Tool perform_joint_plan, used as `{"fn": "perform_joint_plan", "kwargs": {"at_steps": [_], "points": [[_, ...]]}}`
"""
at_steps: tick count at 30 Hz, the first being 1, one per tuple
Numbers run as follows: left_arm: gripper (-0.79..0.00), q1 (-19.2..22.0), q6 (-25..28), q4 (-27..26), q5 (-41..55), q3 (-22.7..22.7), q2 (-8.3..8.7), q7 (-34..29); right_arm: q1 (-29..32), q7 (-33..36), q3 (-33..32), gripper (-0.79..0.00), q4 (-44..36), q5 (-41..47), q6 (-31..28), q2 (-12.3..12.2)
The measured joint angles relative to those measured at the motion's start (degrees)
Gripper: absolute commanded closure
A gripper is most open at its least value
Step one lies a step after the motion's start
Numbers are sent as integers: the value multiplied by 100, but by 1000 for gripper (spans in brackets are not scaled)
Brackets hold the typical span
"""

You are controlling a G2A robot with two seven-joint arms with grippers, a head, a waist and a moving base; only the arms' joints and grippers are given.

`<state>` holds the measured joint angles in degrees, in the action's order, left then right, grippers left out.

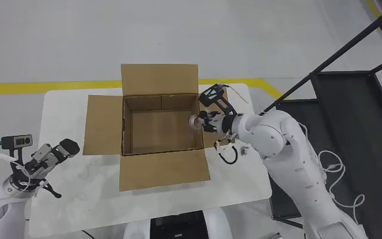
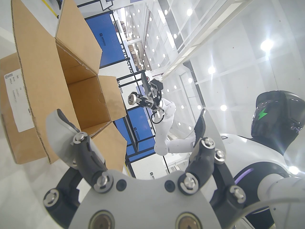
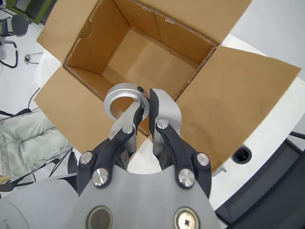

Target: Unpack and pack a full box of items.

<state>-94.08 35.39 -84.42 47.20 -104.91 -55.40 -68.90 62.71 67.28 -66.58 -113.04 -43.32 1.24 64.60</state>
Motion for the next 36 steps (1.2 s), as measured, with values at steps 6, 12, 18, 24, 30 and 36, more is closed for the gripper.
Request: {"fn": "perform_joint_plan", "kwargs": {"at_steps": [6, 12, 18, 24, 30, 36], "points": [[-785, 0, 0, 0, 0, 0, 0, 0, -1004, -112, 1348, 0, 967, -622, 687, 279], [-785, 0, 0, 0, 0, 0, 0, 0, -1448, -250, 2355, 0, 1645, -1347, 1188, 549], [-785, 0, 0, 0, 0, 0, 0, 0, -1934, -336, 2897, 0, 2566, -1337, 1537, 871], [-785, 0, 0, 0, 0, 0, 0, 0, -2316, -265, 3229, 0, 3314, -1250, 1770, 1165], [-785, 0, 0, 0, 0, 0, 0, 0, -2619, -271, 3532, 0, 4044, -1182, 1862, 1465], [-785, 0, 0, 0, 0, 0, 0, 0, -2765, -354, 3832, 0, 4659, -1178, 1906, 1763]]}}
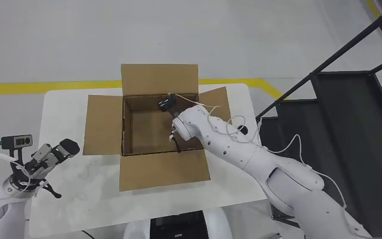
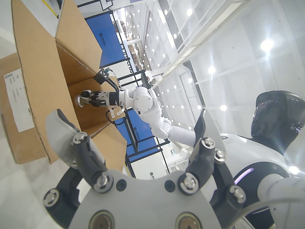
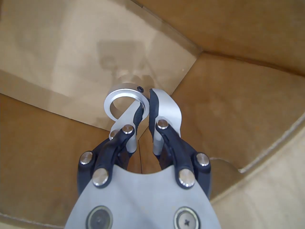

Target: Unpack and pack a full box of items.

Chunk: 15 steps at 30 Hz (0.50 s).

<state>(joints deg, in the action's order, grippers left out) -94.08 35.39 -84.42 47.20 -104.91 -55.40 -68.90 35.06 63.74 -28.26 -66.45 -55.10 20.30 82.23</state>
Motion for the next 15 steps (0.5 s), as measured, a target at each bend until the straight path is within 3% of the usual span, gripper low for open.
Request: {"fn": "perform_joint_plan", "kwargs": {"at_steps": [4, 5, 6, 7, 8, 15], "points": [[-785, 0, 0, 0, 0, 0, 0, 0, -76, -81, 128, 0, 364, 47, -14, 187], [-785, 0, 0, 0, 0, 0, 0, 0, -91, -95, 150, -86, 436, 61, -26, 227], [-785, 0, 0, 0, 0, 0, 0, 0, -110, -113, 175, -332, 524, 77, -47, 278], [-785, 0, 0, 0, 0, 0, 0, 0, -122, -128, 190, -733, 584, 90, -62, 315], [-785, 0, 0, 0, 0, 0, 0, 0, -130, -141, 203, -785, 635, 104, -81, 349], [-785, 0, 0, 0, 0, 0, 0, 0, -69, -260, 109, -785, 697, 137, -265, 450]]}}
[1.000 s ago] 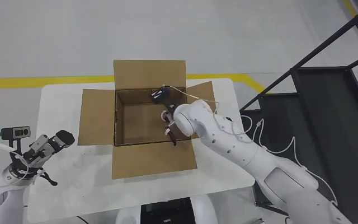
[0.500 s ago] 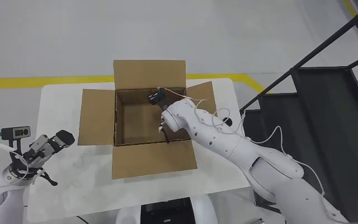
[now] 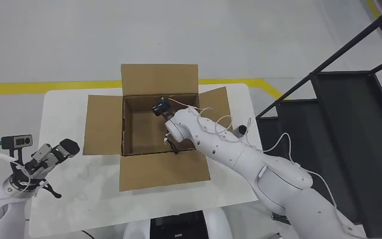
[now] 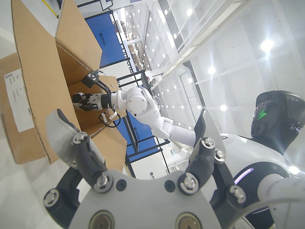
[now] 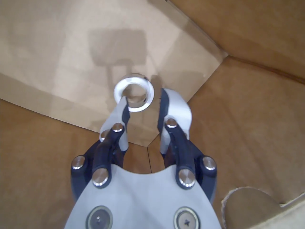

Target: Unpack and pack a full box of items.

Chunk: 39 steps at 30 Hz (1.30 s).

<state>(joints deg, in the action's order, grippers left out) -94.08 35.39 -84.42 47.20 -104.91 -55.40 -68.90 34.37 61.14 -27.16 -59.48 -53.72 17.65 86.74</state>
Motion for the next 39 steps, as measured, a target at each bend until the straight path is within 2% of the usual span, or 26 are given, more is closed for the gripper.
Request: {"fn": "perform_joint_plan", "kwargs": {"at_steps": [5, 8, 11, 15, 18, 21, 24, 28, 32, 39], "points": [[-785, 0, 0, 0, 0, 0, 0, 0, 297, -16, -463, -785, -582, -7, -291, -226], [-785, 0, 0, 0, 0, 0, 0, 0, 776, 94, -1065, -785, -1468, -164, -582, -560], [-785, 0, 0, 0, 0, 0, 0, 0, 1659, 339, -2088, -785, -2842, -211, -1111, -1005], [-785, 0, 0, 0, 0, 0, 0, 0, 3415, 564, -3987, -785, -5036, 364, -2260, -1529], [-785, 0, 0, 0, 0, 0, 0, 0, 4535, 375, -5343, -785, -6069, 1333, -3149, -1711], [-785, 0, 0, 0, 0, 0, 0, 0, 5389, 57, -6481, -785, -6603, 2339, -3929, -1799], [-785, 0, 0, 0, 0, 0, 0, 0, 6017, -261, -7440, -785, -6708, 2980, -4433, -1848], [-785, 0, 0, 0, 0, 0, 0, 0, 6438, -509, -8052, -785, -6382, 3143, -4414, -1877], [-785, 0, 0, 0, 0, 0, 0, 0, 6328, -613, -8010, -785, -5713, 2959, -4182, -1907], [-785, 0, 0, 0, 0, 0, 0, 0, 5860, -950, -7393, -785, -4698, 1891, -3428, -1927]]}}
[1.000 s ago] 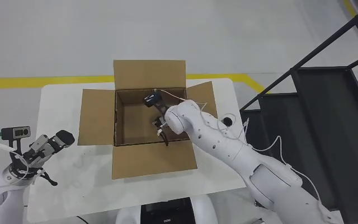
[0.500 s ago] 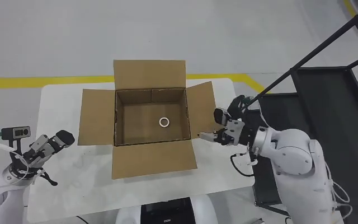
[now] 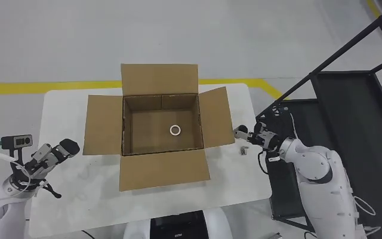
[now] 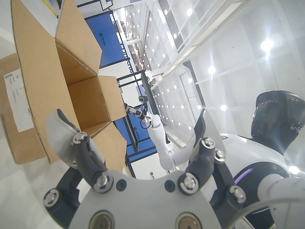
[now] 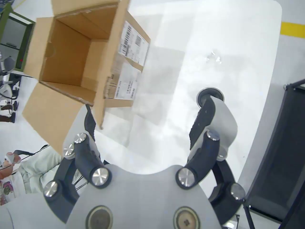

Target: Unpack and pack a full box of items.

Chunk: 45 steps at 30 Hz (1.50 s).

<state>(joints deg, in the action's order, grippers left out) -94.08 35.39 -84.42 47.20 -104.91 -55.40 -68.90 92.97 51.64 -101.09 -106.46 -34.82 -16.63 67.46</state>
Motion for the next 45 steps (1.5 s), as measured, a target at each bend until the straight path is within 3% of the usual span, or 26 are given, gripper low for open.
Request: {"fn": "perform_joint_plan", "kwargs": {"at_steps": [5, 10, 17, 26, 28, 31, 37, 38, 39, 40, 45], "points": [[-785, 0, 0, 0, 0, 0, 0, 0, -134, -268, 298, -785, 418, -342, 358, 5], [-785, 0, 0, 0, 0, 0, 0, 0, 133, -313, 138, -785, 404, -207, 185, -34], [-785, 0, 0, 0, 0, 0, 0, 0, 295, -307, 192, -785, 640, -746, 575, -71], [-785, 0, 0, 0, 0, 0, 0, 0, -311, -272, 1087, -773, 1388, -1605, 1301, -28], [-785, 0, 0, 0, 0, 0, 0, 0, -559, -316, 1277, -677, 1715, -1683, 1510, -5], [-785, 0, 0, 0, 0, 0, 0, 0, -817, -332, 1471, -342, 2065, -1672, 1628, 20], [-785, 0, 0, 0, 0, 0, 0, 0, -975, -288, 1643, -262, 2354, -1719, 1796, 33], [-785, 0, 0, 0, 0, 0, 0, 0, -974, -311, 1650, -194, 2370, -1720, 1815, 33], [-785, 0, 0, 0, 0, 0, 0, 0, -965, -345, 1660, -46, 2385, -1740, 1847, 33], [-785, 0, 0, 0, 0, 0, 0, 0, -955, -373, 1667, 0, 2387, -1765, 1881, 33], [-785, 0, 0, 0, 0, 0, 0, 0, -826, -487, 1695, 0, 2249, -1977, 2145, 27]]}}
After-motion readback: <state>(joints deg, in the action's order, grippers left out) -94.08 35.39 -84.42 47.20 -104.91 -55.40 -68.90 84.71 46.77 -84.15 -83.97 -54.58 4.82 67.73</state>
